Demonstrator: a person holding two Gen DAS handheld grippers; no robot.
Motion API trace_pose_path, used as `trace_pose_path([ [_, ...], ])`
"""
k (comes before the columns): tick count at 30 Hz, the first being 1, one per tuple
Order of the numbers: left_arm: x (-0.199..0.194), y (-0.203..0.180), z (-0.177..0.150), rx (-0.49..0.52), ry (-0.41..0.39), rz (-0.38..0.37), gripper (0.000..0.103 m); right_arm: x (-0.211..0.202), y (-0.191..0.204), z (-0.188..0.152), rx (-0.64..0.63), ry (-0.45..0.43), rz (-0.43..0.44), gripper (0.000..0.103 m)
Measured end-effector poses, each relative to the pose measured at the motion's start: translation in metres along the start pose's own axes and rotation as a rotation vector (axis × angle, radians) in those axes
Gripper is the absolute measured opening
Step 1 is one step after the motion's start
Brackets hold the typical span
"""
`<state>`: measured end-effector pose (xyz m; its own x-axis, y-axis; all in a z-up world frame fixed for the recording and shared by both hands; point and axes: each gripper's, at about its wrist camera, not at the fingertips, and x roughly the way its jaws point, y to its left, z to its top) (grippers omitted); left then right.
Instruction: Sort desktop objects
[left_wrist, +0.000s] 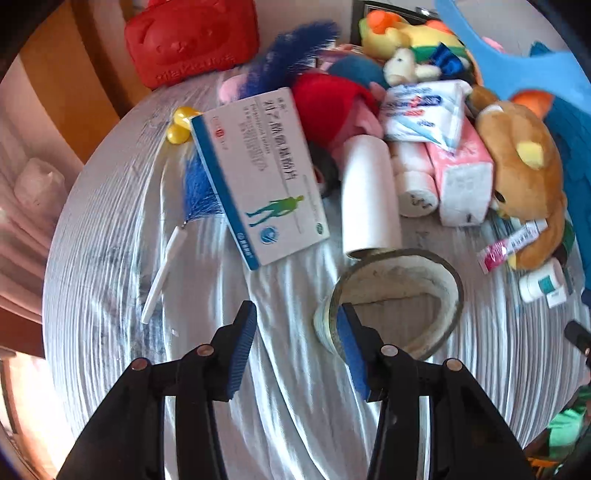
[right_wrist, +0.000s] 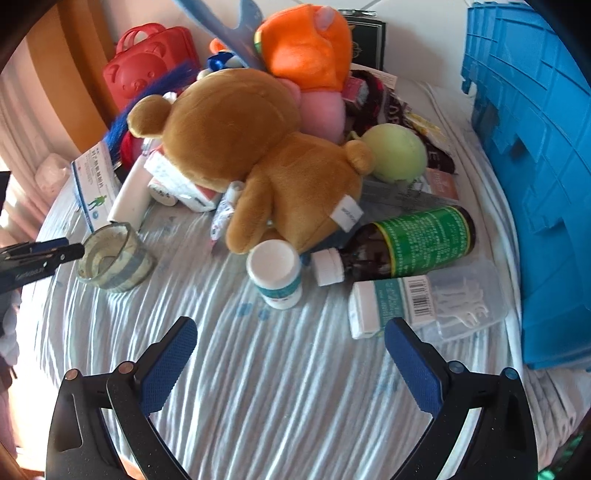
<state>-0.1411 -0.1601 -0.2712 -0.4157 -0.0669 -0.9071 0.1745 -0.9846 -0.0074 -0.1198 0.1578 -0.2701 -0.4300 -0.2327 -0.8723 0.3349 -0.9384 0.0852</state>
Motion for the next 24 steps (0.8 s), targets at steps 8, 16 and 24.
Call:
trace_pose_path([
  [8, 0.006, 0.039, 0.024, -0.131, -0.100, -0.084, 0.045, 0.013, 0.048, -0.003, -0.086, 0.033, 0.023, 0.103],
  [16, -0.026, 0.023, -0.017, -0.102, -0.017, -0.142, 0.045, 0.025, 0.083, -0.005, -0.090, 0.024, 0.020, 0.103],
  [24, -0.026, -0.038, -0.053, -0.251, -0.028, -0.038, 0.054, 0.008, 0.052, 0.002, -0.072, -0.016, -0.014, 0.103],
])
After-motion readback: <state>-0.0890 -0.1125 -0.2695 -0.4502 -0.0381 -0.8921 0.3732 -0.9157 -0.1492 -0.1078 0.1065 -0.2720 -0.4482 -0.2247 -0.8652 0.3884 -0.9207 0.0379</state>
